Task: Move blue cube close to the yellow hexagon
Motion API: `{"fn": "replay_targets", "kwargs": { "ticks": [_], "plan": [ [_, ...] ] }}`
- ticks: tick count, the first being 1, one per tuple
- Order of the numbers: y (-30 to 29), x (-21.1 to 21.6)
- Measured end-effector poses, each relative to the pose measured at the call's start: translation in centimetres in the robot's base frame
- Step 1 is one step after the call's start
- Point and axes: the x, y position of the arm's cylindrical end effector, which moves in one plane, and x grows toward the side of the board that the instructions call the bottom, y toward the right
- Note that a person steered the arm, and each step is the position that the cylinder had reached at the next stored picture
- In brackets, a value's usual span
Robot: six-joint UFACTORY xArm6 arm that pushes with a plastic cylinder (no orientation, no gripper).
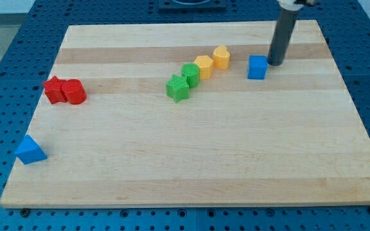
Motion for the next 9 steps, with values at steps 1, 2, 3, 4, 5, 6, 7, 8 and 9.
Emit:
{"fn": "replay_targets", "kwargs": {
  "ticks": [1,2,3,4,5,6,7,8,9],
  "plan": [
    [-2.2,0.0],
    [-1.1,0.0],
    [3.7,0.0],
    [5.5,1.0],
    [4.1,1.3],
    [1.9,1.3],
    [-0.7,1.5],
    [-2.7,1.8],
    [-3.5,1.8]
  ]
}}
